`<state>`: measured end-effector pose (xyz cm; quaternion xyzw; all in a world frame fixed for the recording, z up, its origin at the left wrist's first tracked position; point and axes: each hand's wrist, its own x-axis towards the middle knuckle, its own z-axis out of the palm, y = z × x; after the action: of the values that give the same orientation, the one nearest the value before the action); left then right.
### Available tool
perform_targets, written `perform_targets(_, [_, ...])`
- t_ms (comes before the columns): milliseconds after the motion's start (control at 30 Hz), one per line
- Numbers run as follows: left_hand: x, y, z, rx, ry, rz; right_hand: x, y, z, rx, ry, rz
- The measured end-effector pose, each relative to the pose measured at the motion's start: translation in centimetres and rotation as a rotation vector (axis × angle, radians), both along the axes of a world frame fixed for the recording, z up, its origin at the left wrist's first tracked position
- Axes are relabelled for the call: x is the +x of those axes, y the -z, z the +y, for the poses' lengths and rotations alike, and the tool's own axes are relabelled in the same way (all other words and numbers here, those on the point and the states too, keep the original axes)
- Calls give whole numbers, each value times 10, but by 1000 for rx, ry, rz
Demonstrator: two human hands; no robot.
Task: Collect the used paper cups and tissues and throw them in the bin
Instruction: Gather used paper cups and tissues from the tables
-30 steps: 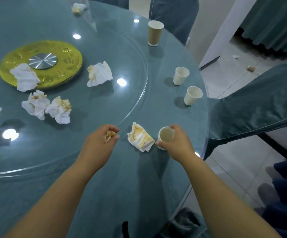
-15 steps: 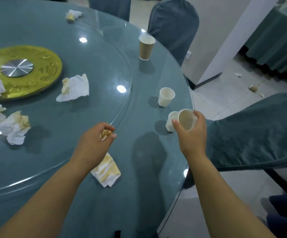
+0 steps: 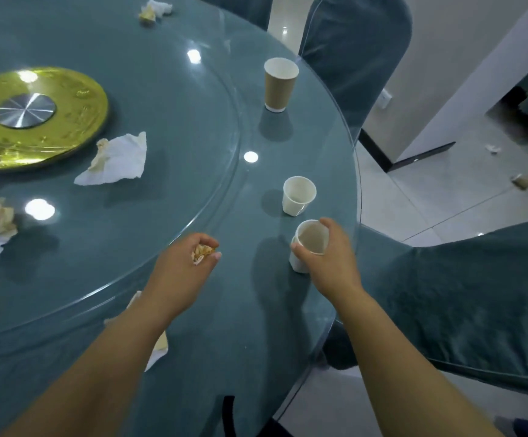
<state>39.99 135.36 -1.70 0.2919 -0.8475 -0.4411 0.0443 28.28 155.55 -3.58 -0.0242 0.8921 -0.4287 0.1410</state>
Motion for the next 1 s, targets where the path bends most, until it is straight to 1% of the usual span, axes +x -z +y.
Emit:
perform_targets(67, [-8, 0, 3, 6, -12, 10, -9, -9, 0, -43, 30, 39])
perform_targets(167, [-20, -3, 1, 19, -41, 10, -28, -30, -5, -209, 95, 125])
perform_targets(233, [-29, -5, -4, 14, -57, 25, -42, -43, -11, -287, 111, 183])
perform_targets(333, [-42, -9, -12, -6, -87, 48, -65, -50, -26, -312, 95, 224])
perform_targets(433, [-50, -10, -18, -27, -114, 49, -85, -40, -39, -242, 39, 175])
perform_targets(533, [-49, -8, -21, -14, -143, 50, -95, -23, -48, -137, -53, 69])
perform_targets(600, [-45, -5, -23, -9, -161, 40, -98, -16, -51, -147, -78, 30])
perform_targets(700, [-35, -2, -25, -4, -186, 20, -99, -16, -55, -175, -61, -7])
perform_targets(767, [-25, 0, -25, -11, -189, 10, -93, -18, -57, -176, -57, -7])
perform_targets(933, [13, 10, -25, -108, -179, 7, -55, -23, -68, -237, -129, -5])
perform_targets(1000, [35, 18, -20, -140, -200, -43, -35, -22, -75, -270, -166, -12])
